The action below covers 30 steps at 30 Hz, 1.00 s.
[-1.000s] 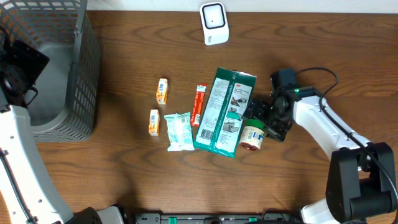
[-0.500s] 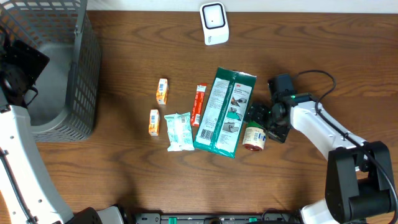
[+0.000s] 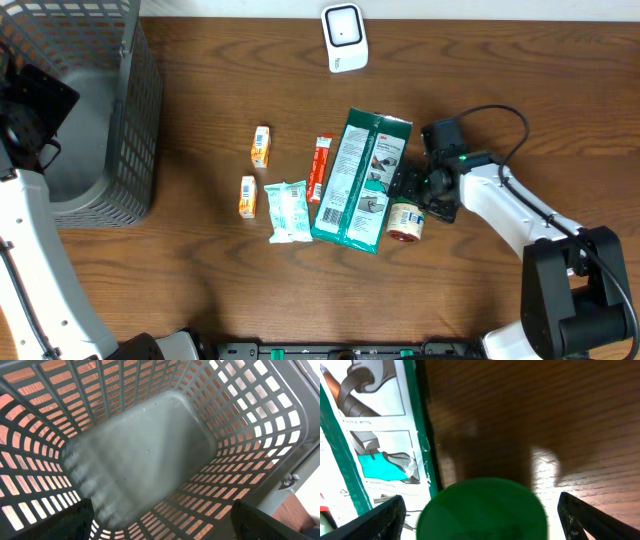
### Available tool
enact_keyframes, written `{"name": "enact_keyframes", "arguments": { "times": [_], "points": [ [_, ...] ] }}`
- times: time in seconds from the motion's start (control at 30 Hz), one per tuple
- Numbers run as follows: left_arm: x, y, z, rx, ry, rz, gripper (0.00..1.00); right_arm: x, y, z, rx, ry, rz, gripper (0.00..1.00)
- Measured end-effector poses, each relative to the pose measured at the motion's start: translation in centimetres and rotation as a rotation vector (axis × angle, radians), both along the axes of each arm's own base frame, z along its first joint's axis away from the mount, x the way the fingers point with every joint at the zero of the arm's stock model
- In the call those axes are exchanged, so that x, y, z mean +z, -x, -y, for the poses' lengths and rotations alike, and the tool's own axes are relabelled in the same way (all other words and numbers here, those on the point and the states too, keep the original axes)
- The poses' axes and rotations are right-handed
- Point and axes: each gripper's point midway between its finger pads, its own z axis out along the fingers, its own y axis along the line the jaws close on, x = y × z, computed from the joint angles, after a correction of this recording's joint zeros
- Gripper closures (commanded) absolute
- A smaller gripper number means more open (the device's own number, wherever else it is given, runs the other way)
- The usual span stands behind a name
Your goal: Scan the item barcode
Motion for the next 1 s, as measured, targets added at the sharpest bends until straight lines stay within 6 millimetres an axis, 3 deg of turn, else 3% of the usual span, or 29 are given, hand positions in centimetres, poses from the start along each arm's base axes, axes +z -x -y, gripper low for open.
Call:
{"name": "enact_keyframes", "arguments": {
  "times": [0.37,1.0],
  "points": [
    [0.0,0.0,0.0,0.0,0.0,0.0,0.12,0.1,-0.1,-1.7,0.095,0.04,0.052,0.08],
    [0.0,0.0,0.0,0.0,0.0,0.0,0.12,0.0,-0.2,-1.3,0.146,0.09,0.071,0.1]
  ]
}}
